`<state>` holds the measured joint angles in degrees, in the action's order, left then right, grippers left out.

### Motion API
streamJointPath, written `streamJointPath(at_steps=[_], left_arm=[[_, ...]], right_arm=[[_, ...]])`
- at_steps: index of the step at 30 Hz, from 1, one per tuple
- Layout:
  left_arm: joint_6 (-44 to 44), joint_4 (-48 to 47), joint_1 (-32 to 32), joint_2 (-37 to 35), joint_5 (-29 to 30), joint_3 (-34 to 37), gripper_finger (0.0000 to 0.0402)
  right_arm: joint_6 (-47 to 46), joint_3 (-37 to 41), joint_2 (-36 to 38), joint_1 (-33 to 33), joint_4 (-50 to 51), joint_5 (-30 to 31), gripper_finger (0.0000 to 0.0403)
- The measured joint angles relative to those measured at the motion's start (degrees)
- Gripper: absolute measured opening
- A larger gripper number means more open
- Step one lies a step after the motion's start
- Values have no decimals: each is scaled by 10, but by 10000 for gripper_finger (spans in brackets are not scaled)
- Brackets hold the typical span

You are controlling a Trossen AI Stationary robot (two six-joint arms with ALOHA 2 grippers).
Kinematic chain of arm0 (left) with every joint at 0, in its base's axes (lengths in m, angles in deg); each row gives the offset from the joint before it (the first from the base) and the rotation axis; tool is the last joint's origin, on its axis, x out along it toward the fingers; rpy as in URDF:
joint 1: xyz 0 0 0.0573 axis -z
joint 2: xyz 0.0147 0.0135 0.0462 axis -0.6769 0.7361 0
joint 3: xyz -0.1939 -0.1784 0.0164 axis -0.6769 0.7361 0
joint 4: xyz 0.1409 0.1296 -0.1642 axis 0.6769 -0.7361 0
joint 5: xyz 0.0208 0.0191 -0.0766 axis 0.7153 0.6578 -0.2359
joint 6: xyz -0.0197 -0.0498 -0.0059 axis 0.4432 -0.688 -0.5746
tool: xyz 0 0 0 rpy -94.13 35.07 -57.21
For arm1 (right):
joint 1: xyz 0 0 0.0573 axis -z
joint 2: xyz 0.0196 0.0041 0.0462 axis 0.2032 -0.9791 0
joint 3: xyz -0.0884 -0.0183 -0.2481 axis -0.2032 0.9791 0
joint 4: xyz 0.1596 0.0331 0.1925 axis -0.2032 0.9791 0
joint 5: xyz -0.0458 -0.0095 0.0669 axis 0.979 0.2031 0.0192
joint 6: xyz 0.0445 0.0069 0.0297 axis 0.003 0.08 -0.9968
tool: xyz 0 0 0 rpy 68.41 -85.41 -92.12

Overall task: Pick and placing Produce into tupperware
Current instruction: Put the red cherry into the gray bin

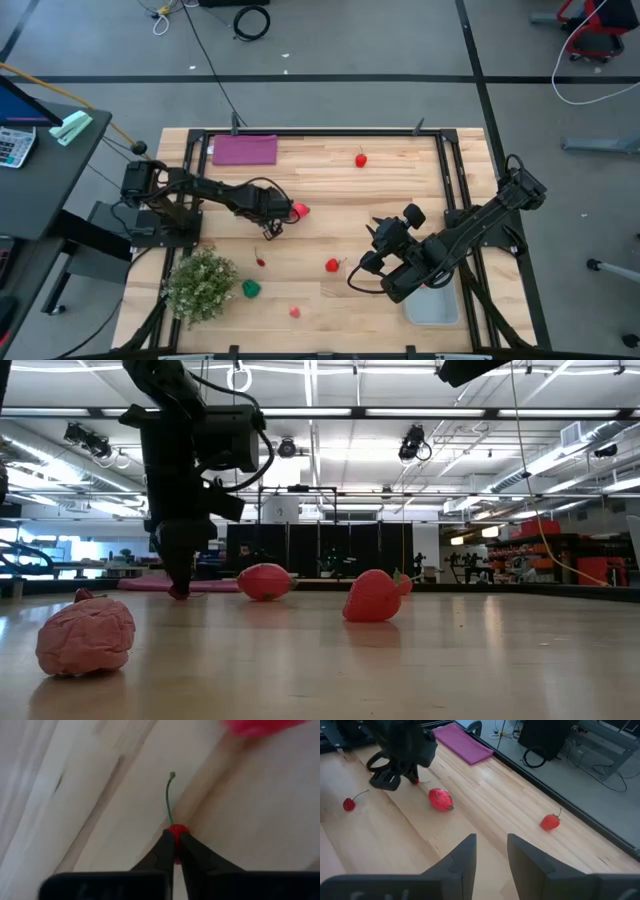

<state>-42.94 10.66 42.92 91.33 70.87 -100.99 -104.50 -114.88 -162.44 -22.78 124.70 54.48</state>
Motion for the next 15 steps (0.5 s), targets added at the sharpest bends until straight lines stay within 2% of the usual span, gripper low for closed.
streamJointPath(at_steps=[4,9,13,15], left_arm=[[38,9,39,0,25,-17,13],[40,2,102,0,71,-85,9],[57,15,160,0,141,-162,9],[93,57,186,0,178,-193,9]], right_arm=[[35,0,0,0,0,32,117],[70,0,0,0,0,94,117],[100,-1,0,0,0,136,117],[121,-1,1,0,0,154,117]])
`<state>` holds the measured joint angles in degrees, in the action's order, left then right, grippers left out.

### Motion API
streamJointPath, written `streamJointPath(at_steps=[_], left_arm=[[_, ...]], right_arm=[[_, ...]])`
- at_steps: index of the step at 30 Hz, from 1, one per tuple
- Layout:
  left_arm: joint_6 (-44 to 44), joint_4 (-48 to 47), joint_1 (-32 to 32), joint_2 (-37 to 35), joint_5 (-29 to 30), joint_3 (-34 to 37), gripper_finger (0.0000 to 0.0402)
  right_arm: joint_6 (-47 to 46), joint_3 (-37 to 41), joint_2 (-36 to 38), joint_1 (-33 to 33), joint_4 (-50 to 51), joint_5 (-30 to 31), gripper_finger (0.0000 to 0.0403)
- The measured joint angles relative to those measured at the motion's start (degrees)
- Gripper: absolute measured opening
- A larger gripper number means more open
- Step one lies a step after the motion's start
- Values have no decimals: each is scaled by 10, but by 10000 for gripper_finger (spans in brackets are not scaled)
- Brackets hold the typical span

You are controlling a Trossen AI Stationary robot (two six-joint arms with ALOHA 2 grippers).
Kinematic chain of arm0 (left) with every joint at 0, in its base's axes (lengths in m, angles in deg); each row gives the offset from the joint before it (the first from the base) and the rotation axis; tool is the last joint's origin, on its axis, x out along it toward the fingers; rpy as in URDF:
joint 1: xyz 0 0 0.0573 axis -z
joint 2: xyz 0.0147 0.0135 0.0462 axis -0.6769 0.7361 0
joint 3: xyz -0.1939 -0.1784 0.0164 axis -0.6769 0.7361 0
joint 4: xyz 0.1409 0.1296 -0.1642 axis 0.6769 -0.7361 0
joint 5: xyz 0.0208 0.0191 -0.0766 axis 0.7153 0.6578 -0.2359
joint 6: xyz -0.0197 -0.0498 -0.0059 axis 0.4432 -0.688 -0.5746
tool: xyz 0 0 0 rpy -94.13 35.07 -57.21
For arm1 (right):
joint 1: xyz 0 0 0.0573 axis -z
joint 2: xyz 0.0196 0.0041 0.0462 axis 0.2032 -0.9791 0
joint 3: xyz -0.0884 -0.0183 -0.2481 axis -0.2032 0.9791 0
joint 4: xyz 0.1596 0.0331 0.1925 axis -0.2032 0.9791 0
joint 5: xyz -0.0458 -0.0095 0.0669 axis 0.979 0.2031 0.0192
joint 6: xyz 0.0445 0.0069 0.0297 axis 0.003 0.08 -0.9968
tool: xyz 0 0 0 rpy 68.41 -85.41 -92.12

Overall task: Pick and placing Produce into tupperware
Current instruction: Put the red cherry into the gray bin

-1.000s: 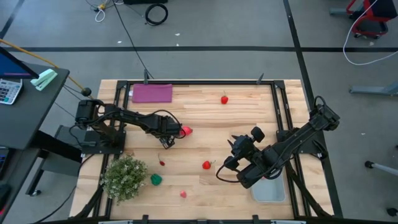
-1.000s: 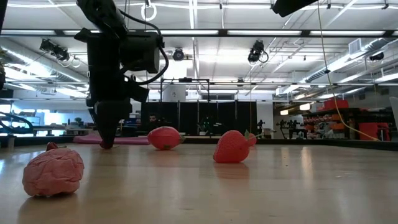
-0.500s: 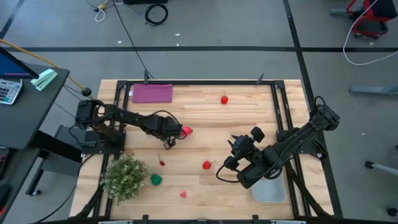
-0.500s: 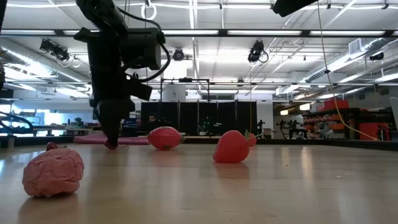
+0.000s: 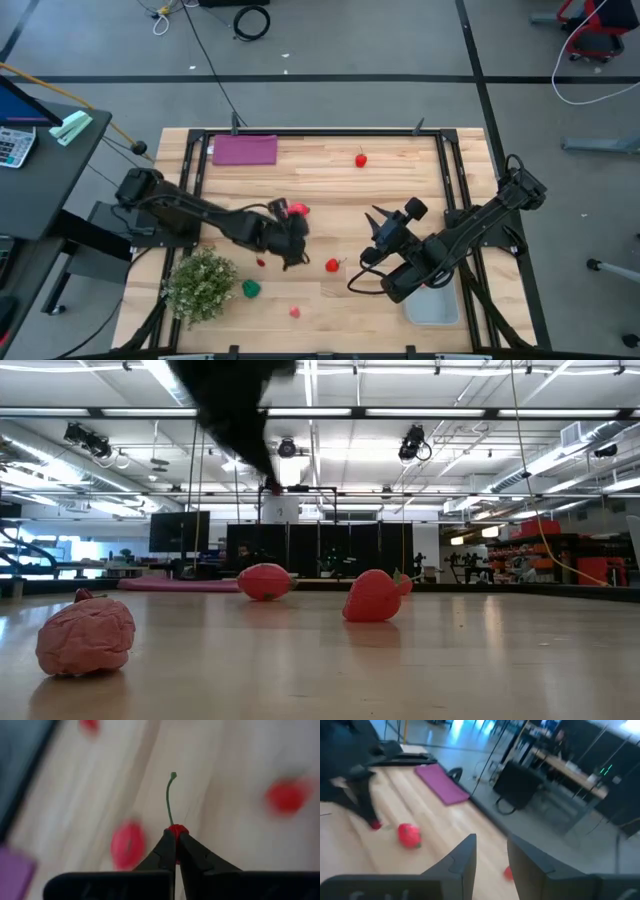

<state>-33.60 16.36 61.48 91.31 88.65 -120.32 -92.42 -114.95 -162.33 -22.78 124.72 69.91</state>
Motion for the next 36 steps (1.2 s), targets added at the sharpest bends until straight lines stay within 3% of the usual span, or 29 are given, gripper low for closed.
streamJointPath(at_steps=[3,6,11,16,19,24,31,36], left_arm=[[79,126,24,0,3,-19,9],[155,260,29,0,-34,-11,9],[174,398,3,36,-94,-4,9],[187,548,-29,124,-248,-19,9],[189,605,-35,189,-293,-64,9],[238,597,-39,286,-296,-191,9],[262,460,-39,413,-320,-383,9],[295,445,-34,483,-328,-468,10]], right_arm=[[16,0,15,-2,0,33,116],[6,0,43,-2,0,47,111],[-14,0,91,-2,0,35,105],[-13,0,121,0,0,32,106],[9,0,132,0,0,30,106],[11,0,141,0,0,29,106],[29,0,141,0,0,28,107],[31,0,141,0,0,28,107]])
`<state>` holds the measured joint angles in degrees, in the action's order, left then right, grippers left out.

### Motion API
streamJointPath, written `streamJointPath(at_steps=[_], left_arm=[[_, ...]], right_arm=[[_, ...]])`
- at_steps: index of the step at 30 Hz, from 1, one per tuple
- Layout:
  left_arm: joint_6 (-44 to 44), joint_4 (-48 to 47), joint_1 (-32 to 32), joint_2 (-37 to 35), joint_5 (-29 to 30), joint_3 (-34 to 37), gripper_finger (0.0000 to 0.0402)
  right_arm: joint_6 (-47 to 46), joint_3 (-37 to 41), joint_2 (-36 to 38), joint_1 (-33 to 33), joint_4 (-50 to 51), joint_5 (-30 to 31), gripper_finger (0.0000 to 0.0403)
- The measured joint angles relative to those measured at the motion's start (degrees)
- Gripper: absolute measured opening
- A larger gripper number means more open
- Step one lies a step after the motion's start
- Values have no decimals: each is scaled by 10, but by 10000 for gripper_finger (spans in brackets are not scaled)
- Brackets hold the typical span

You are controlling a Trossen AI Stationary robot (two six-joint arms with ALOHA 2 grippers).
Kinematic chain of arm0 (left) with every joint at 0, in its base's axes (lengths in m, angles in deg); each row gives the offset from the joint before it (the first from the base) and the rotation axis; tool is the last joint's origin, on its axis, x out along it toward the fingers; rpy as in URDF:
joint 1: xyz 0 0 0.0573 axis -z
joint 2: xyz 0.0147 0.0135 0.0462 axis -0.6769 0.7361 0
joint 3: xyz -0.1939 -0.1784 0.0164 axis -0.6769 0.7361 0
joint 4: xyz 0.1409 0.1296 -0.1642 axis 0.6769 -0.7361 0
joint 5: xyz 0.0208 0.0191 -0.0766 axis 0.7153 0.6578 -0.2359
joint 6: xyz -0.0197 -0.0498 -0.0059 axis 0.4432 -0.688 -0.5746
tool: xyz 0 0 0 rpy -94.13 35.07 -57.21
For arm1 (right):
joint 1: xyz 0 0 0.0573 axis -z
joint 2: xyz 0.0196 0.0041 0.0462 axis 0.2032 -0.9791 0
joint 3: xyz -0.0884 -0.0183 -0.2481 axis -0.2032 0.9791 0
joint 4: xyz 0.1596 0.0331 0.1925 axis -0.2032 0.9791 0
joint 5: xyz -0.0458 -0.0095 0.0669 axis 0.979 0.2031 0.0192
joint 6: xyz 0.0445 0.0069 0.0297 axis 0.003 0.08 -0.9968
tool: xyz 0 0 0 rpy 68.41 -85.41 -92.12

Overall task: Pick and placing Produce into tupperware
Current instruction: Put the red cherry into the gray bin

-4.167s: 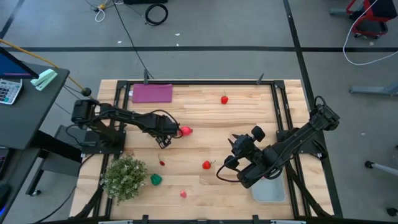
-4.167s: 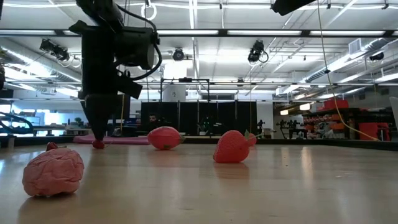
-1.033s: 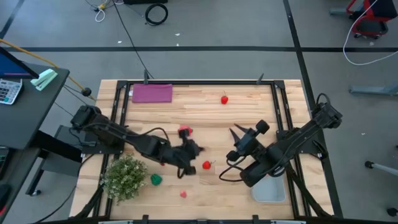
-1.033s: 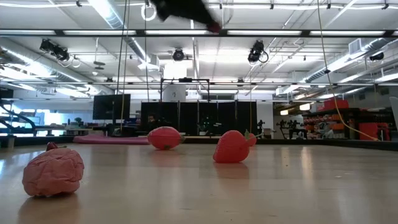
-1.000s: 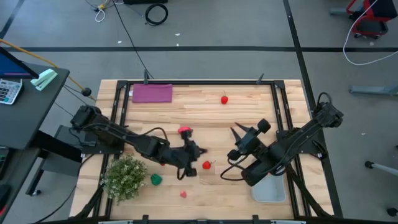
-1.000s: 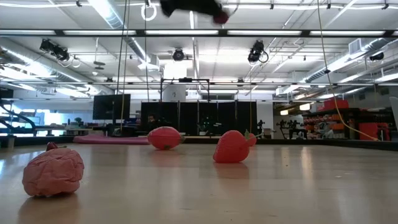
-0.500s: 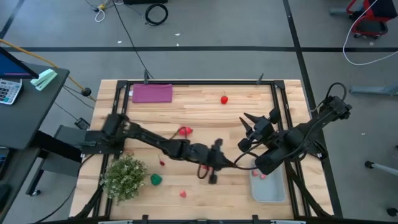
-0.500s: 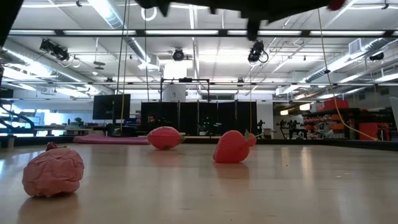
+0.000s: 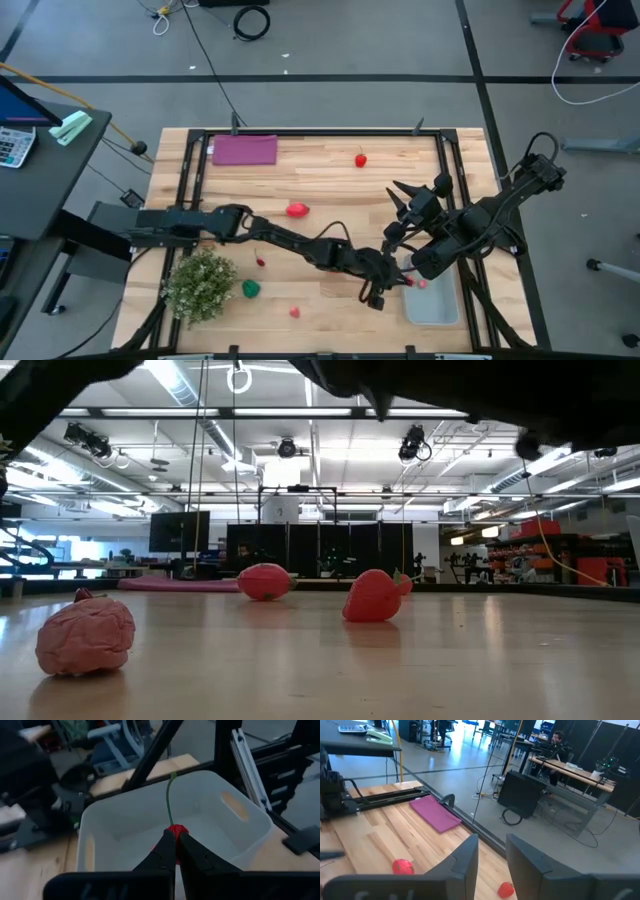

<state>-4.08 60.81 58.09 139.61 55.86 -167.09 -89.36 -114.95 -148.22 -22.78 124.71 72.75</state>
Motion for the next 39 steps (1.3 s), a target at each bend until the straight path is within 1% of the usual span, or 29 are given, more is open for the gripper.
streamJointPath(at_steps=[3,6,14,16,18,22,23,29,33,39], left_arm=[[1,3,2,19,-1,-20,10],[10,0,2,25,-3,-15,10],[27,6,-13,25,-2,-5,11],[41,13,-18,25,-2,-5,11],[44,23,-21,25,-5,-5,11],[21,36,-29,29,-48,-5,11],[15,52,-29,36,-50,-6,11],[11,61,-37,43,-53,-5,12],[11,59,-42,52,-52,-5,29],[11,48,-46,53,-52,-5,87]], right_arm=[[1,0,0,0,0,0,107],[1,0,0,0,2,-7,107],[-13,0,0,0,-8,-74,108],[-16,0,0,0,-9,-83,108],[-16,0,0,0,-9,-87,107],[-20,0,0,0,-10,-87,108],[-20,0,0,0,-10,-87,108],[-1,0,0,0,-9,-85,107],[4,0,0,0,-9,-83,108],[4,1,0,0,-10,-83,108]])
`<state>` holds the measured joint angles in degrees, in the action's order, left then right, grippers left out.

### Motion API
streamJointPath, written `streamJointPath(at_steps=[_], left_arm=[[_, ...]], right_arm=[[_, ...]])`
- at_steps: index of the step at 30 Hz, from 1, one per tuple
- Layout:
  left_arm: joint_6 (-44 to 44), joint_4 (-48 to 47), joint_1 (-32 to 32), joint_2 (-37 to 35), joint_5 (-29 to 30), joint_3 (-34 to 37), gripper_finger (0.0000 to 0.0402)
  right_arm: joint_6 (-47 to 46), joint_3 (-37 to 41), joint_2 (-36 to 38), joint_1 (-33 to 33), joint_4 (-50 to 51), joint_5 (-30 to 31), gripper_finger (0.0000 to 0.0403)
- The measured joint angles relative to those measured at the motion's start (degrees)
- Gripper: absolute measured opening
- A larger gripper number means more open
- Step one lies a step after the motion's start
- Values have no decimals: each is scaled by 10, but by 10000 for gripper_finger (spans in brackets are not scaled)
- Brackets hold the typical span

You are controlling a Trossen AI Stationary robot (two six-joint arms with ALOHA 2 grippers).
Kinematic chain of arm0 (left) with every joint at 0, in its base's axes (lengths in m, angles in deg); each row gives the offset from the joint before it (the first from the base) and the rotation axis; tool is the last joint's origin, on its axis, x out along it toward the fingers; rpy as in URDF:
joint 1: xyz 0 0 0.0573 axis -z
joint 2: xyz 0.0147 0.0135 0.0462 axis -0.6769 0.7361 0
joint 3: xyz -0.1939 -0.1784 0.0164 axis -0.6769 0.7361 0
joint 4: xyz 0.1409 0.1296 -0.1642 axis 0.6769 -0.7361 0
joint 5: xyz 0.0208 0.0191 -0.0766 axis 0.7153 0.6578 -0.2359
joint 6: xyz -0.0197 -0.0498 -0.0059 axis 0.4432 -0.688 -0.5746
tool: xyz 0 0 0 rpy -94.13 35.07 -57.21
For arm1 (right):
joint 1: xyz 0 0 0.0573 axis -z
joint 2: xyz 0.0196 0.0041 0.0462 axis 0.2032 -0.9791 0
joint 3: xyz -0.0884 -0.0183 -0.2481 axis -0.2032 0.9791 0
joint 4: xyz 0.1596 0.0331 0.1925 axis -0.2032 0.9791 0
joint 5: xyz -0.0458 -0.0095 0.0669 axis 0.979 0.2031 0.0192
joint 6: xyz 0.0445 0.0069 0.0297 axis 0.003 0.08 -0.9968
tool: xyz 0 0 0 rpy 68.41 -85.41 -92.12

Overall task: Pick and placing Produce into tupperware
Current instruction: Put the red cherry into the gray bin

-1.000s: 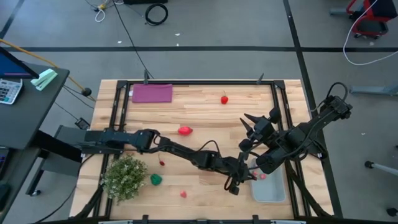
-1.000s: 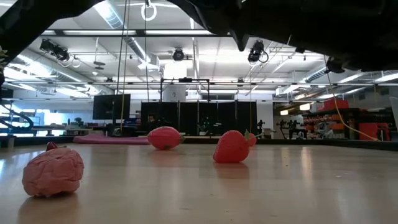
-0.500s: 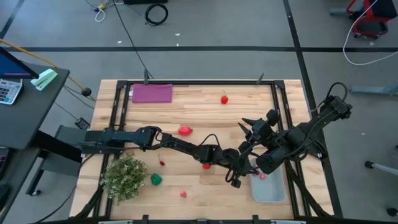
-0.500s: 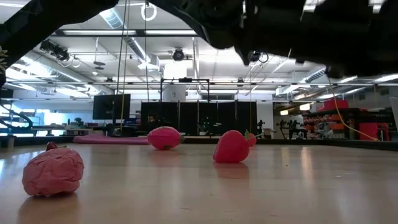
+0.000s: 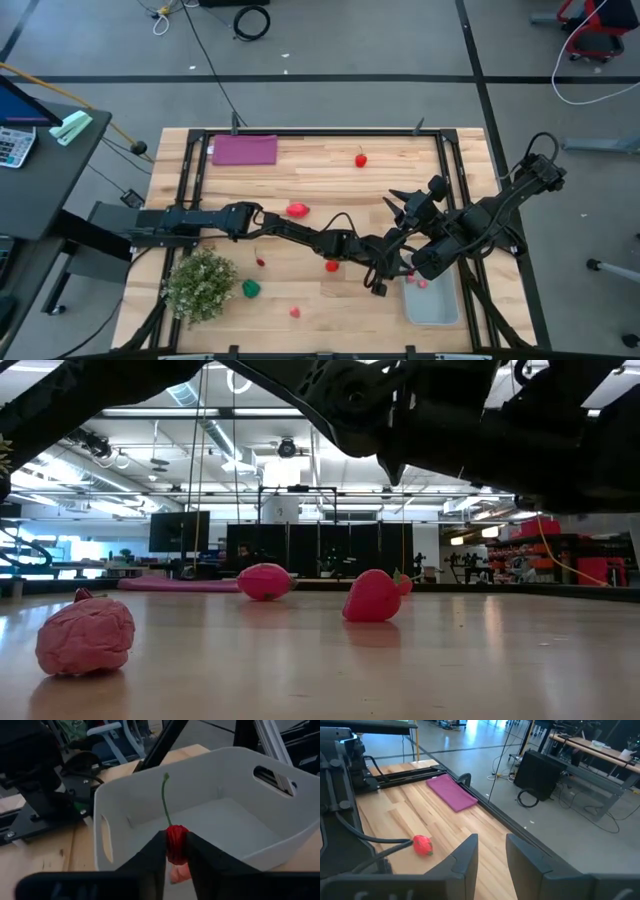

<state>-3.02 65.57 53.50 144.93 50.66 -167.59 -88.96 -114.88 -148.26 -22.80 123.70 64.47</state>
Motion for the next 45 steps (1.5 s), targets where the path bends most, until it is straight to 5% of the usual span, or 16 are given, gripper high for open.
streamJointPath(at_steps=[10,18,27,34,45], left_arm=[[1,-5,0,-1,3,0,183],[16,-108,4,-84,5,0,195],[14,-458,20,-182,4,-1,171],[-84,-749,43,-192,5,0,161],[-136,-997,107,-191,17,0,127]], right_arm=[[-9,0,0,0,-1,0,108],[-10,0,0,0,-8,-5,108],[-20,-8,8,-4,-14,-41,107],[-53,-9,10,-4,-14,-53,107],[-55,-9,10,-4,-14,-82,107]])
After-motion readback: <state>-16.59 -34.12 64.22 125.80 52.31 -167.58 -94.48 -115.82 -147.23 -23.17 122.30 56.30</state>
